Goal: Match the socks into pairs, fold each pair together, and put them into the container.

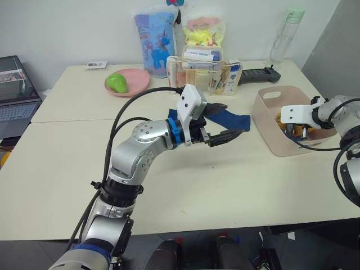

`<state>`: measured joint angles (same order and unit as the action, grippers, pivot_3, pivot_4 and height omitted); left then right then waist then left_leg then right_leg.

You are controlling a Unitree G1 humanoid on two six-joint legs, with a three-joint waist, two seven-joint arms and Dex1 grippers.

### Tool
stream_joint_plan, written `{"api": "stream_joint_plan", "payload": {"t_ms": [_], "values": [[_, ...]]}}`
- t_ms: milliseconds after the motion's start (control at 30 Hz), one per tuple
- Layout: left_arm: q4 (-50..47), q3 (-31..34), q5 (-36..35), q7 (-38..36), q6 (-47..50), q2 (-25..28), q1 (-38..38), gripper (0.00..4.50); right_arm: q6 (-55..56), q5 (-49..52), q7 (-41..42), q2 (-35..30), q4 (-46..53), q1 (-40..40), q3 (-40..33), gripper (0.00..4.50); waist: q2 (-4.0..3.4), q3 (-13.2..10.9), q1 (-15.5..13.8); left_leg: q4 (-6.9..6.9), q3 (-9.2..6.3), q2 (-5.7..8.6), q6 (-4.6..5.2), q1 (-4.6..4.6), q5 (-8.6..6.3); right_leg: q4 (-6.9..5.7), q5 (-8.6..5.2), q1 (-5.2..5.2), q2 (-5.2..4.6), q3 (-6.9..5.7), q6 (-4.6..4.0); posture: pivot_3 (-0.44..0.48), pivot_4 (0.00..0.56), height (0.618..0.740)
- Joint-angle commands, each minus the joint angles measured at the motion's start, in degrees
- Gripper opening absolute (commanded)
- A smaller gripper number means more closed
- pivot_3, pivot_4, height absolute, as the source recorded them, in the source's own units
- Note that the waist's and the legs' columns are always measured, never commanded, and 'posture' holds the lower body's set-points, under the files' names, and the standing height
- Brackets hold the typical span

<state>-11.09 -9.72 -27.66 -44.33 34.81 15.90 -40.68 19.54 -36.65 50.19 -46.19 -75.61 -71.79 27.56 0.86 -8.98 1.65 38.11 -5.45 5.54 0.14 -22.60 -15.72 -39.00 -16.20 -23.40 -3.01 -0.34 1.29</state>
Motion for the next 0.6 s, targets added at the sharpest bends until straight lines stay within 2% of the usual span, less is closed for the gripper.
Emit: {"api": "stream_joint_plan", "payload": {"t_ms": [33, 167, 333, 567, 600], "values": [[-2.3, 0.4, -0.1, 0.5, -0.1, 0.2, -0.2, 4.5, -0.8, 2.3, 2.7, 0.1, 0.0, 0.1, -2.1, 0.02, 0.0, 0.0, 0.0, 0.0, -0.01, 0.0, 0.0, 0.0, 0.0, 0.0, 0.0, 0.0, 0.0, -0.01, 0.0, 0.0, 0.15, 0.74], [-2.0, 0.6, 0.0, 0.6, -0.4, 0.4, -0.2, 4.5, -2.0, 2.9, 2.3, 0.1, 0.0, 0.1, -2.9, 0.02, 0.0, 0.0, 0.0, 0.0, -0.01, 0.0, 0.0, 0.0, 0.0, 0.0, 0.0, 0.0, 0.0, -0.01, 0.0, 0.0, 0.15, 0.74], [-0.8, 0.7, 0.6, 0.2, -1.2, 0.8, -0.9, 4.5, -1.2, 1.6, -2.6, -0.9, 0.0, -1.4, -2.2, 0.02, 0.0, 0.0, 0.0, 0.01, -0.01, 0.0, 0.0, 0.0, 0.0, 0.0, 0.0, 0.0, 0.0, 0.0, 0.0, 0.0, 0.15, 0.74], [-0.2, 2.5, 0.3, -1.1, -1.1, 4.0, -1.2, 4.5, 1.9, -0.8, -11.6, -3.0, 0.8, -7.8, -1.3, 0.02, -0.06, 0.0, 0.0, -0.05, 0.01, -0.01, -0.01, -0.01, 0.0, -0.02, 0.0, -0.09, 0.01, 0.03, 0.0, 0.0, 0.15, 0.74], [-0.2, 3.5, 0.3, -1.9, -1.1, 5.8, -0.7, 4.5, 2.8, 1.6, -11.4, -2.8, 1.5, -8.9, -3.6, 0.02, -0.05, 0.0, 0.0, -0.06, 0.01, -0.01, -0.01, -0.01, 0.0, 0.0, 0.0, -0.08, 0.01, 0.03, -0.01, 0.0, 0.15, 0.74]]}}
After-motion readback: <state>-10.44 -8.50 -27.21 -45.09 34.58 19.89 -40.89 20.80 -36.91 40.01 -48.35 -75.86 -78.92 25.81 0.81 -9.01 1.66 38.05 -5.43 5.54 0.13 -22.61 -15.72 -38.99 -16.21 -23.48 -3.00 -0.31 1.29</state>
